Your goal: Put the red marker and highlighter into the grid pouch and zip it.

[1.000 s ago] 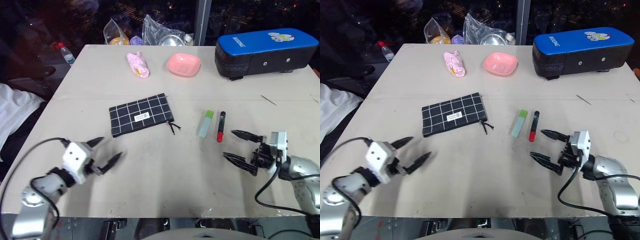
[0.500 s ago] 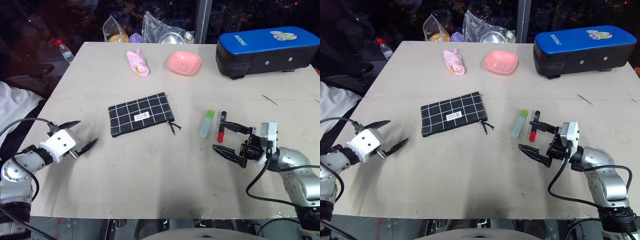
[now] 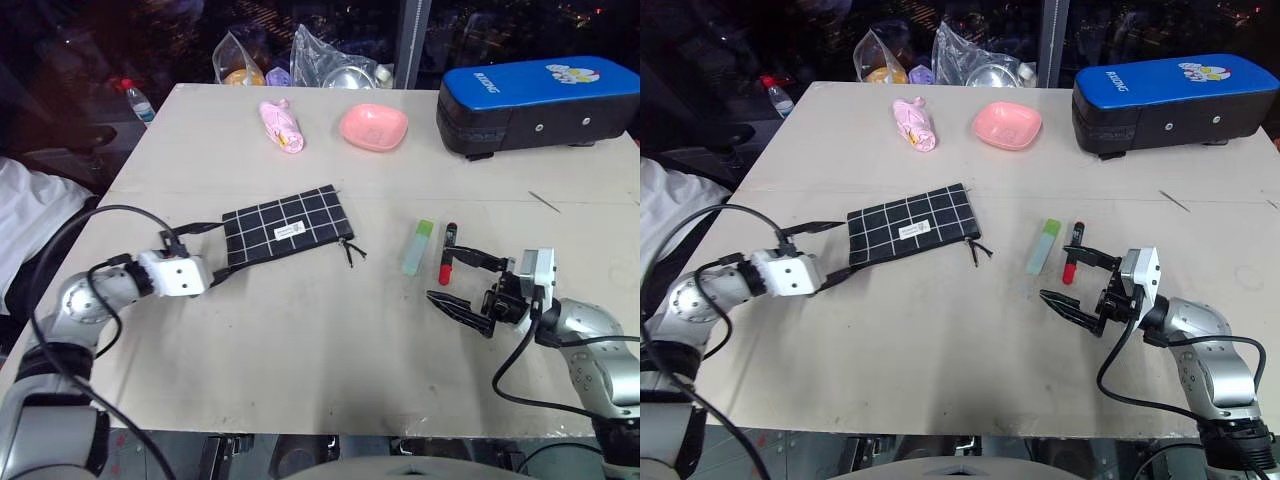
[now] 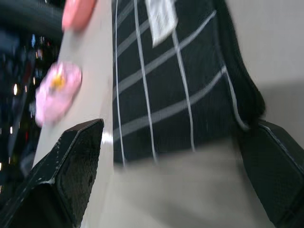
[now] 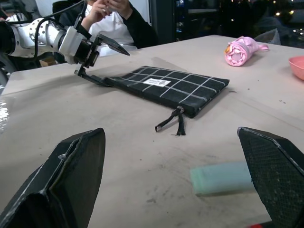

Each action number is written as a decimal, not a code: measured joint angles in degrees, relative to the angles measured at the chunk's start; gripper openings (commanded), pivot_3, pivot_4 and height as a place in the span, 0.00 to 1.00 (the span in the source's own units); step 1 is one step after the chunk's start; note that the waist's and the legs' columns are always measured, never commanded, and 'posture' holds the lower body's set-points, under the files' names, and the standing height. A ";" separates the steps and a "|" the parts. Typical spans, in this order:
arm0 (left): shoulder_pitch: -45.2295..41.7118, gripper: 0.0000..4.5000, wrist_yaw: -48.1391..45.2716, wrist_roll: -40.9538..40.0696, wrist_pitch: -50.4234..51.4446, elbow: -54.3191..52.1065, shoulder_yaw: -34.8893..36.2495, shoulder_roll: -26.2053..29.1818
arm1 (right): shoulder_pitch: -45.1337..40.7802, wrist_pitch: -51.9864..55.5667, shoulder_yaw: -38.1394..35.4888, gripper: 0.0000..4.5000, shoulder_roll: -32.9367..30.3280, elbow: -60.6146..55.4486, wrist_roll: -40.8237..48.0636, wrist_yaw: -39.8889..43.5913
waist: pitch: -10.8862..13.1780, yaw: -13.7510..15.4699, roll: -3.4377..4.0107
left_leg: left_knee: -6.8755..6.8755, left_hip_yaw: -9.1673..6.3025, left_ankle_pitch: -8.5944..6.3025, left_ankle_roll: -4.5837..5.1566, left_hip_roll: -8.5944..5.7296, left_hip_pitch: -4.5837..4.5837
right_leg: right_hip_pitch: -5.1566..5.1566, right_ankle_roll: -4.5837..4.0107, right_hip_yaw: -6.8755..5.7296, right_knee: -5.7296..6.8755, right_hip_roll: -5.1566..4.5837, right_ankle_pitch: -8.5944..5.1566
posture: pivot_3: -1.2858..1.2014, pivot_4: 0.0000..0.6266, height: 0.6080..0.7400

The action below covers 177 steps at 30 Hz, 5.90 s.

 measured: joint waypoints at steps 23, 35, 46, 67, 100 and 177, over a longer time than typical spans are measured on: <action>-8.94 0.98 22.28 16.24 -7.73 3.94 -9.69 -6.52 | 0.78 -2.41 -0.51 1.00 -0.03 0.00 -0.65 -2.49 | -0.01 0.79 0.00 | 0.53 -0.16 -0.02 0.19 0.11 -0.11 | 0.20 0.13 -0.13 0.09 0.19 0.05 | 0.52 0.24 1.00; -11.84 0.01 25.65 17.56 -1.30 3.75 -11.64 -8.99 | 0.91 -2.74 -0.52 1.00 -0.01 0.04 -1.19 -3.11 | -0.05 0.73 0.06 | 0.57 -0.17 -0.01 0.17 0.10 -0.05 | 0.25 0.13 -0.13 0.15 0.19 0.05 | 0.52 0.24 1.00; -11.75 0.01 25.79 14.60 0.12 3.94 -11.69 -10.18 | 0.98 -2.81 -0.50 1.00 0.03 0.04 -1.46 -3.56 | -0.04 0.86 0.05 | 0.67 -0.22 -0.01 0.16 0.10 -0.08 | 0.24 0.13 -0.14 0.24 0.19 0.06 | 0.52 0.24 1.00; 6.36 0.01 4.26 -29.10 52.64 -48.99 -3.53 -18.97 | -11.34 10.77 0.77 1.00 4.30 -2.53 -7.42 -25.13 | 0.01 0.32 -0.03 | 0.67 -0.13 0.15 -0.12 0.21 -0.04 | -0.02 0.11 0.30 0.57 0.50 0.04 | 0.52 0.24 1.00; 11.25 0.00 9.34 -14.09 53.23 -52.39 -5.35 -26.15 | -38.78 30.76 4.06 0.61 10.87 20.75 -13.35 -36.09 | 0.02 -0.06 -0.02 | 0.58 -0.01 0.15 -0.11 0.26 -0.10 | -0.13 0.09 0.41 0.54 0.52 0.04 | 0.52 0.24 1.00; 11.09 0.00 11.37 -11.07 54.46 -52.42 -5.40 -29.38 | -40.91 8.81 22.53 0.01 7.54 14.47 -31.37 -7.10 | 0.03 -0.96 -0.02 | 0.51 0.14 0.15 -0.12 0.30 -0.11 | -0.31 0.09 0.53 0.56 0.51 0.04 | 0.52 0.24 1.00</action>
